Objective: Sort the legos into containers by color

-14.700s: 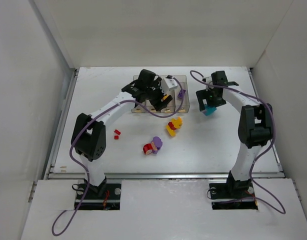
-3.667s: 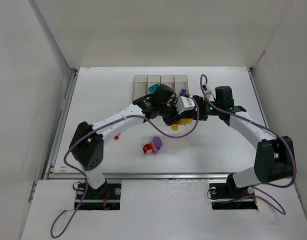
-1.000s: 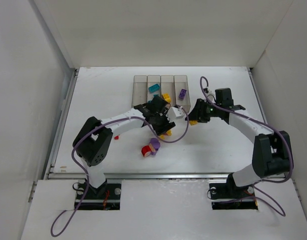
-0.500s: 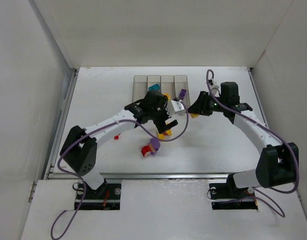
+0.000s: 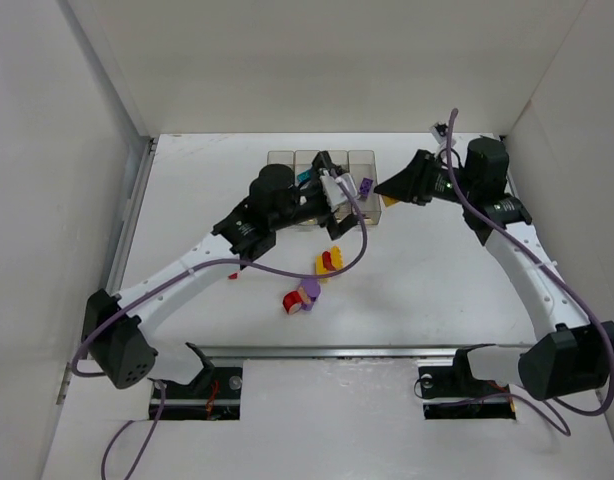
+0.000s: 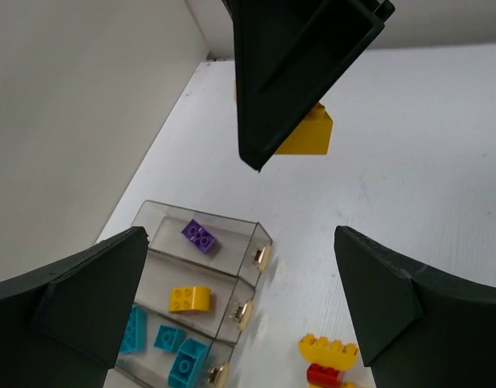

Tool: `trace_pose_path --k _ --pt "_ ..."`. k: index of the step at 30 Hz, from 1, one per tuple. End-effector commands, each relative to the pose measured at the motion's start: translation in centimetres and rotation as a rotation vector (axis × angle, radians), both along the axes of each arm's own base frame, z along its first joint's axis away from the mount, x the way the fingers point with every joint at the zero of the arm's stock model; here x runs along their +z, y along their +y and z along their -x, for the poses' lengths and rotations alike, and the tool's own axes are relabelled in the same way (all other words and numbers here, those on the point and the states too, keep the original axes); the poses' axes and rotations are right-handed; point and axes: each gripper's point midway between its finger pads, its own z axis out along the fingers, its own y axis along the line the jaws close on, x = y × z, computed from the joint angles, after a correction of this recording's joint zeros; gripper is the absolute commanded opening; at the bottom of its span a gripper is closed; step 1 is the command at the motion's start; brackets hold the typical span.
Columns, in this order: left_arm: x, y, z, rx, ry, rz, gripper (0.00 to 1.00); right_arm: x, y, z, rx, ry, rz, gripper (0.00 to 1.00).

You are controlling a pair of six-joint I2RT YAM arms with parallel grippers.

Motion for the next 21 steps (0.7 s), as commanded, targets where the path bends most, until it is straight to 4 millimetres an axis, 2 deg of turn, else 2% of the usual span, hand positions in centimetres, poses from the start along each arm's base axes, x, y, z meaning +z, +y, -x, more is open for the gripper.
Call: trace_pose_path --k 1,2,5,6,8,10,12,14,16,17,19,21 --pt "1.7 -2.6 0.7 -0.05 0.055 0.071 1.0 5.3 0.3 0.9 0.015 -0.103 -0.073 0.0" --pt "2.0 -2.6 0.6 -0.039 0.06 0.085 1.0 6.3 0.2 1.1 -0.006 -0.1 -0.093 0.0" --pt "3.1 -3.2 0.0 0.013 0.07 0.121 1.0 6.6 -0.9 -0.1 -0.162 -0.02 -0.147 0.0" --pt "2.4 -3.4 0.0 0.018 0.076 0.098 1.0 6.4 -0.9 0.2 -0.168 0.011 -0.166 0.0" --pt "2.8 -3.5 -0.1 0.032 0.042 0.093 1.0 5.3 -1.6 -0.5 -0.259 0.077 -0.195 0.0" --pt "2.8 -3.3 -0.4 0.048 0.04 0.092 1.0 5.1 -2.0 -0.7 -0.314 0.128 -0.234 0.0" --pt "2.4 -3.5 -0.4 0.05 0.071 0.097 0.97 5.7 -2.3 -0.8 -0.368 0.09 -0.24 0.0" --pt "2.3 -4.3 1.4 -0.069 0.158 0.128 0.96 8.4 -2.3 -0.2 -0.384 -0.038 -0.26 0.0" --pt "2.2 -4.0 2.3 -0.156 0.247 0.162 0.95 9.3 -2.5 0.2 -0.383 -0.145 -0.223 0.0" --pt "2.0 -4.3 4.3 -0.268 0.335 0.177 0.93 9.9 -2.6 0.2 -0.378 -0.195 -0.205 0.0" --pt "2.5 -4.1 5.3 -0.349 0.362 0.209 0.84 10.1 -2.4 0.5 -0.342 -0.264 -0.152 0.0" --pt "1.9 -4.1 6.0 -0.384 0.384 0.201 0.74 8.3 -1.6 0.3 -0.265 -0.287 -0.071 0.0"
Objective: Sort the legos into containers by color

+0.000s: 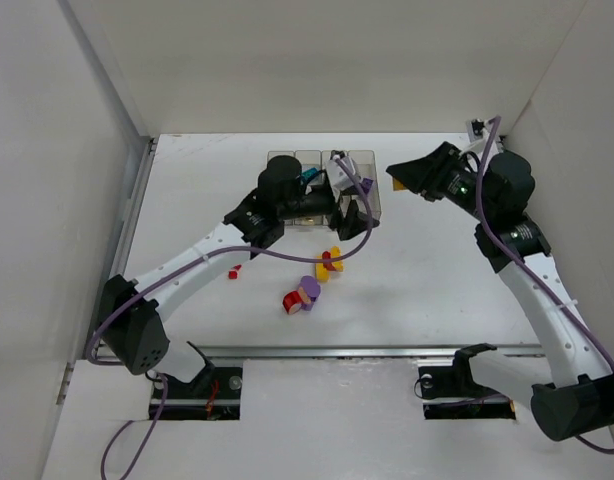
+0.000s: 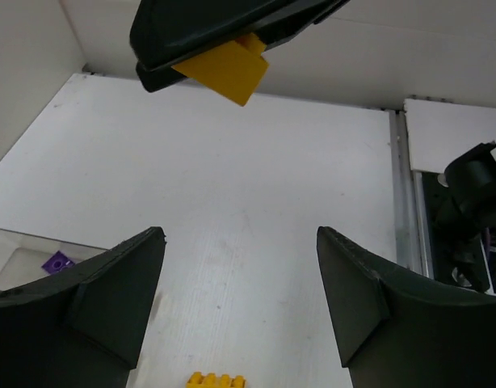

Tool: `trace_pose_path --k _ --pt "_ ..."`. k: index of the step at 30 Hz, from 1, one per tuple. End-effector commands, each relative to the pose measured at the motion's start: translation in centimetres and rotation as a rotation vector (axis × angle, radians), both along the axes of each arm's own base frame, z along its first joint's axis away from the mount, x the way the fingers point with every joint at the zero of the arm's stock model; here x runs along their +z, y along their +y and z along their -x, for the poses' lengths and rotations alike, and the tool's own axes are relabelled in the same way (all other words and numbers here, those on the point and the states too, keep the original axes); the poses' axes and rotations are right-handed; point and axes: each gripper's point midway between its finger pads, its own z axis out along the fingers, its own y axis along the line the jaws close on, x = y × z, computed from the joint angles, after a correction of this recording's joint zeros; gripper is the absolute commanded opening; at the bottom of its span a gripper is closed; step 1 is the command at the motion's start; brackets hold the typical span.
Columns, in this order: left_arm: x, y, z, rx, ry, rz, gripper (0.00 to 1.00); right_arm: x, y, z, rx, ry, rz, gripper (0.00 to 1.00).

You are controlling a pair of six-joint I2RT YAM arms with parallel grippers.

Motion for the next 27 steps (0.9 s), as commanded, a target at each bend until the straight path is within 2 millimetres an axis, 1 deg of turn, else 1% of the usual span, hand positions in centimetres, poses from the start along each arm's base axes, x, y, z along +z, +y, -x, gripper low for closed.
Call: trace_pose_path --k 1,2,3,4,5,6,7,8,9,10,11,12,13,14,15,16,17,19,20,21,22,23,24,25,26,27 --pt "1.9 -0.4 3.0 -0.162 0.033 0.088 0.72 0.9 0.2 -0.7 0.028 -0.128 0.115 0.0" --pt "0.3 -0.3 2.3 -0.121 0.056 0.039 0.71 -1.7 0.0 -2.0 0.006 -0.044 0.17 0.0" --pt "-0.8 0.2 0.6 -0.025 0.04 -0.003 0.67 -5.4 -0.5 -1.9 -0.002 0.107 0.237 0.0" --pt "-1.1 0.6 -0.5 0.03 0.009 -0.037 0.65 -7.2 -1.3 -2.5 -0.038 0.164 0.294 0.0" --pt "-2.3 1.3 -1.5 0.084 -0.026 -0.095 0.64 -9.1 -1.6 -2.6 -0.051 0.219 0.342 0.0" --pt "-2.8 2.7 -3.4 0.211 -0.057 -0.134 0.64 -11.8 -2.2 -2.0 -0.059 0.298 0.402 0.0" --pt "-3.2 3.7 -3.8 0.262 -0.086 -0.157 0.64 -13.6 -2.5 -1.9 -0.101 0.343 0.455 0.0" --pt "-3.7 4.6 -4.2 0.304 -0.104 -0.187 0.64 -15.7 -2.9 -1.3 -0.118 0.394 0.498 0.0" --pt "-3.9 5.4 -4.7 0.338 -0.144 -0.213 0.64 -16.8 -3.1 -0.7 -0.133 0.425 0.535 0.0" --pt "-4.9 6.4 -5.2 0.394 -0.149 -0.246 0.64 -18.8 -3.5 0.1 -0.138 0.485 0.585 0.0" --pt "-4.7 7.0 -5.1 0.416 -0.155 -0.245 0.64 -20.1 -3.4 0.6 -0.141 0.511 0.626 0.0" --pt "-5.2 7.2 -5.3 0.43 -0.15 -0.257 0.64 -22.1 -3.7 1.2 -0.131 0.559 0.651 0.0" --pt "-5.2 7.6 -5.2 0.439 -0.152 -0.258 0.64 -24.0 -3.3 1.6 -0.11 0.607 0.673 0.0" --pt "-6.2 7.8 -5.1 0.447 -0.142 -0.277 0.64 -25.0 -2.4 1.9 -0.076 0.619 0.68 0.0" --pt "-6.2 8.0 -4.9 0.449 -0.132 -0.273 0.64 -26.4 -2.3 2.6 -0.057 0.652 0.704 0.0" --pt "-6.0 7.9 -5.0 0.45 -0.138 -0.264 0.64 -27.6 -1.7 2.5 -0.046 0.678 0.713 0.0" --pt "-6.5 7.9 -4.9 0.452 -0.12 -0.267 0.64 -28.5 -1.6 2.5 -0.047 0.683 0.736 0.0" --pt "-5.9 8.0 -4.9 0.454 -0.13 -0.251 0.64 -30.0 -0.8 3.0 -0.027 0.69 0.78 0.0" --pt "-6.2 8.0 -4.8 0.454 -0.129 -0.253 0.64 -30.9 -0.2 2.8 -0.014 0.697 0.792 0.0" --pt "-6.2 8.0 -4.8 0.454 -0.129 -0.253 0.64 -31.9 0.0 3.1 -0.001 0.71 0.806 0.0" --pt "-6.2 8.0 -4.8 0.454 -0.129 -0.253 0.64 -32.4 0.4 3.2 0.012 0.714 0.815 0.0" --pt "-6.0 7.9 -4.9 0.455 -0.134 -0.245 0.64 -33.9 0.2 3.7 0.02 0.752 0.839 0.0" --pt "-6.5 8.1 -5.0 0.464 -0.13 -0.255 0.64 -34.3 0.1 3.4 0.011 0.754 0.849 0.0" --pt "-6.1 8.2 -4.9 0.465 -0.135 -0.247 0.64 -34.2 0.1 3.1 0.0 0.741 0.847 0.0" --pt "-6.1 8.2 -4.9 0.464 -0.144 -0.251 0.64 -34.8 -0.2 3.2 -0.008 0.75 0.861 0.04" --pt "-6.1 8.2 -4.9 0.464 -0.144 -0.251 0.64 -34.7 0.0 2.9 -0.015 0.744 0.848 0.1"
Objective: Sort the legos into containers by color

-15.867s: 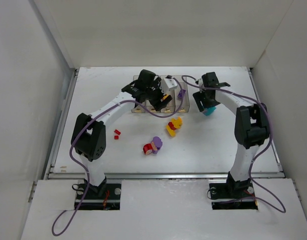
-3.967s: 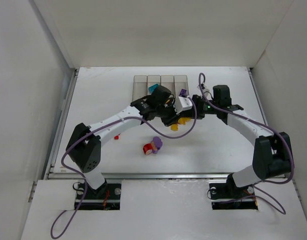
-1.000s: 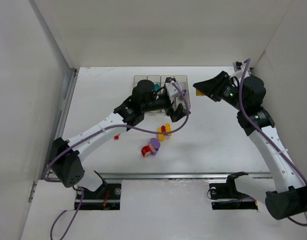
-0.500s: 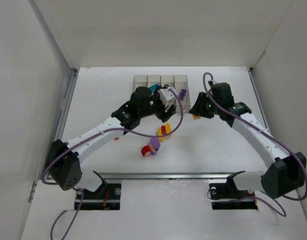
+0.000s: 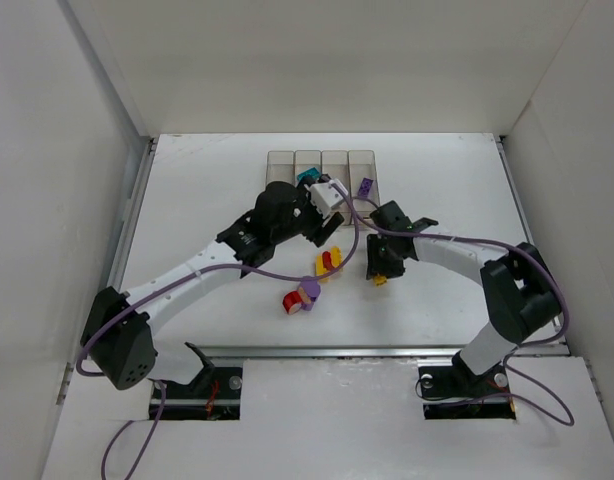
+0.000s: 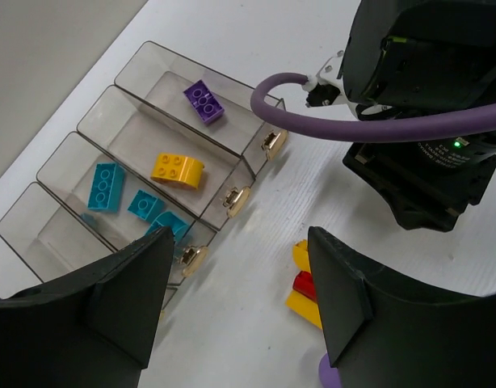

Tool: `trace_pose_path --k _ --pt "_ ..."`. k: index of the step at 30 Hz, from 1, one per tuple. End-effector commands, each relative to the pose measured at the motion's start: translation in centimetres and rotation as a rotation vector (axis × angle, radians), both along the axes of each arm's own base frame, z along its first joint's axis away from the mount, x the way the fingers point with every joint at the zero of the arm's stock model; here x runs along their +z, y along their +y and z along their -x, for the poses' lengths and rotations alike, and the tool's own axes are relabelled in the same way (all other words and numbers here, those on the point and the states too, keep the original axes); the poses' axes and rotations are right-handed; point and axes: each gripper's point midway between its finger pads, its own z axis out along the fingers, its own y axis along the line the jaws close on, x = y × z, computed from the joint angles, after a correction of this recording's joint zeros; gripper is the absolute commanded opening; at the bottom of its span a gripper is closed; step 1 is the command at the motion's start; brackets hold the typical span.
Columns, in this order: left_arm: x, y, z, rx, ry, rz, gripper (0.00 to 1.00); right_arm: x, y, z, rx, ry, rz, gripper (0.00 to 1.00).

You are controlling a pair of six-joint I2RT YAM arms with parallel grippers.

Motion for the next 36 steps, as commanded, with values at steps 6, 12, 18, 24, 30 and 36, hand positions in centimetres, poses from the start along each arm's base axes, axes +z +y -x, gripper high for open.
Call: trace_pose_path --k 6,12,18,24,30,36 --pt "2.7 0.5 -0.3 0.019 -0.086 0.044 0.64 -0.4 -0.2 -1.6 -0.011 -0.069 0.02 0.49" --pt "2.7 0.5 -0.3 0.019 -0.086 0.044 0.65 -0.7 -0.1 -1.4 0.001 -0.059 0.02 0.71" --pt "2.7 0.5 -0.3 0.017 -0.093 0.038 0.65 0.9 -0.7 -2.3 -0.01 -0.105 0.049 0.7" --pt "2.3 0.6 -0.2 0.017 -0.086 0.032 0.65 2.8 -1.4 -3.5 0.02 -0.15 0.109 0.51" --pt "2.6 0.6 0.0 0.008 -0.091 0.04 0.65 1.8 -1.3 -3.3 0.036 -0.116 0.121 0.42" --pt "2.7 0.7 -0.2 0.014 -0.1 0.032 0.65 1.8 -1.3 -2.9 0.031 -0.11 0.11 0.39"
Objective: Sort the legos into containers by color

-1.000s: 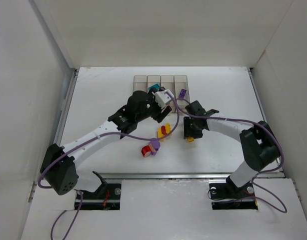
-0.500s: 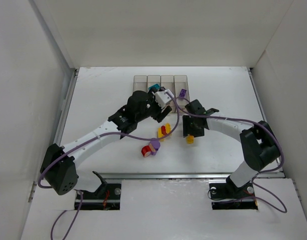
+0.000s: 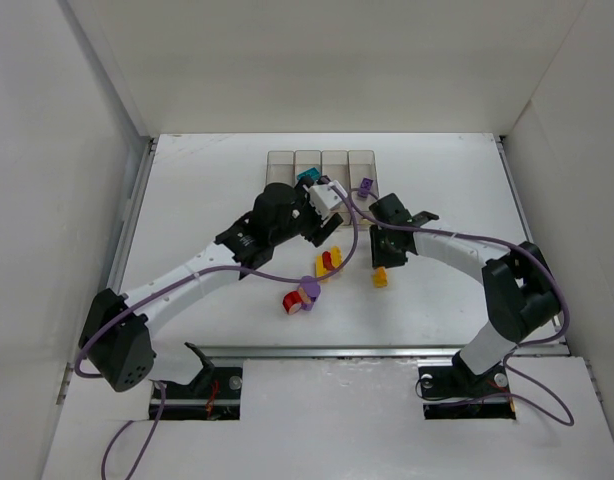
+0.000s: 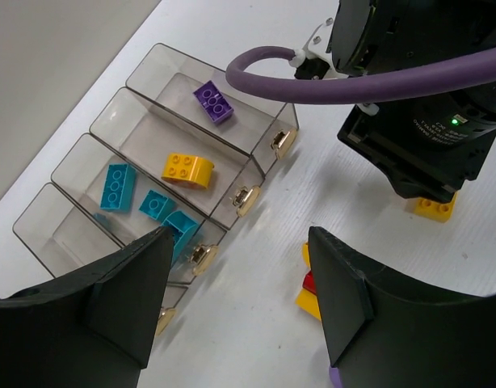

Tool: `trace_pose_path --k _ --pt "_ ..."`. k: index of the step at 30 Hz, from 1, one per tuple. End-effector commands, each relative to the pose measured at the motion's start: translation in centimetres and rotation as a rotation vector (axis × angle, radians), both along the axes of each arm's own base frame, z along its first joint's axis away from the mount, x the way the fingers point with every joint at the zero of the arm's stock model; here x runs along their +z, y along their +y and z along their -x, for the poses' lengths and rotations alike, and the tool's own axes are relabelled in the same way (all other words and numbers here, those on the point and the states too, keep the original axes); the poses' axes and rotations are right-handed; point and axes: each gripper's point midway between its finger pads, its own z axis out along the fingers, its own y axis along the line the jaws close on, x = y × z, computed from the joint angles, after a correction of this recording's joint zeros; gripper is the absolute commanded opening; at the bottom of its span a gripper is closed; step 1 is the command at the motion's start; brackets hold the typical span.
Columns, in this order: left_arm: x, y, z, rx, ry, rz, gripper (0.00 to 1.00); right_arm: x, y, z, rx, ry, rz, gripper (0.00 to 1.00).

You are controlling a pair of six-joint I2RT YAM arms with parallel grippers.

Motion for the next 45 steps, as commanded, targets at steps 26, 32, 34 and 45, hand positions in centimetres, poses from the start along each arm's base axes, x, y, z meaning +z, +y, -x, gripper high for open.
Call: trace_pose_path --k 26,32,34,45 --pt "2.5 0.2 0.0 0.003 -0.072 0.053 0.65 1.1 0.5 -0.2 0.027 -0.008 -0.015 0.46" --pt "2.5 0.2 0.0 0.003 -0.072 0.053 0.65 1.0 0.3 0.7 -0.016 0.004 -0.019 0.46" --pt "2.1 0.3 0.1 0.003 -0.066 0.047 0.65 1.1 0.2 0.9 -0.03 0.003 -0.027 0.46" --pt "2.1 0.3 0.1 0.006 -0.059 0.053 0.65 0.8 0.1 1.5 -0.076 0.01 -0.046 0.42"
